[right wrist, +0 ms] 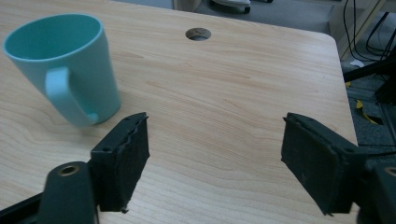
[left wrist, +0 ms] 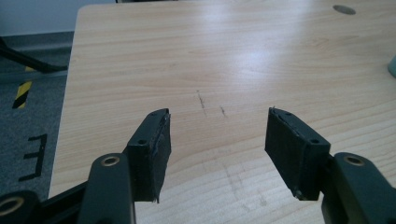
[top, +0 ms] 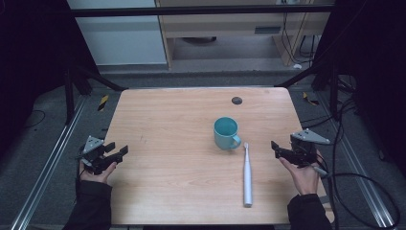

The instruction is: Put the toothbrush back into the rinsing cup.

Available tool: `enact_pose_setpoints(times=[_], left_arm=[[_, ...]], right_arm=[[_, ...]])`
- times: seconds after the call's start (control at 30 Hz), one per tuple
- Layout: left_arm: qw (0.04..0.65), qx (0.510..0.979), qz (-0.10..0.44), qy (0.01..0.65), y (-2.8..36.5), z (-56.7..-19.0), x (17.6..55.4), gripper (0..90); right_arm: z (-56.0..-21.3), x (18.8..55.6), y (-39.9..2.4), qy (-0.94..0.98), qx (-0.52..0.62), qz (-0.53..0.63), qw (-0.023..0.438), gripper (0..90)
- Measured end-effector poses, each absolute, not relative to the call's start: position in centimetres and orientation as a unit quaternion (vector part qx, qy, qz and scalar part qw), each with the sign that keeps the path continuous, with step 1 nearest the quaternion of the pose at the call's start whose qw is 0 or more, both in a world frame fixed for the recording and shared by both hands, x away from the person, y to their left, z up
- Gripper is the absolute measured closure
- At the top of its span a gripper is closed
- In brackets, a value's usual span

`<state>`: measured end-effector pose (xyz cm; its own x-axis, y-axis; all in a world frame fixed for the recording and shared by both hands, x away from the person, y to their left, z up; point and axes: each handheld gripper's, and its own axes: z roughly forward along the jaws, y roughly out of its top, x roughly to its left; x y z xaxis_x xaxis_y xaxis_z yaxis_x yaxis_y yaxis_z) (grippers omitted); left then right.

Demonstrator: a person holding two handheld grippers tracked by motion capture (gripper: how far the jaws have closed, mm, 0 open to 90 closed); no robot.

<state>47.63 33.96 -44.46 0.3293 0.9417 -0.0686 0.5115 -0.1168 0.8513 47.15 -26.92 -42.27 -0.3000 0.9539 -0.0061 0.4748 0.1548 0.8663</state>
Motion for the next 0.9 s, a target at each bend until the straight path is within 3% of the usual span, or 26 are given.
enact_pose_setpoints(times=[0.9], left_arm=[[0.395,0.727,0.241,0.508,32.9,-45.0,47.7,37.6]], right_arm=[[-40.8,44.8,-22.8,0.751,0.484,0.383,0.234,26.3]])
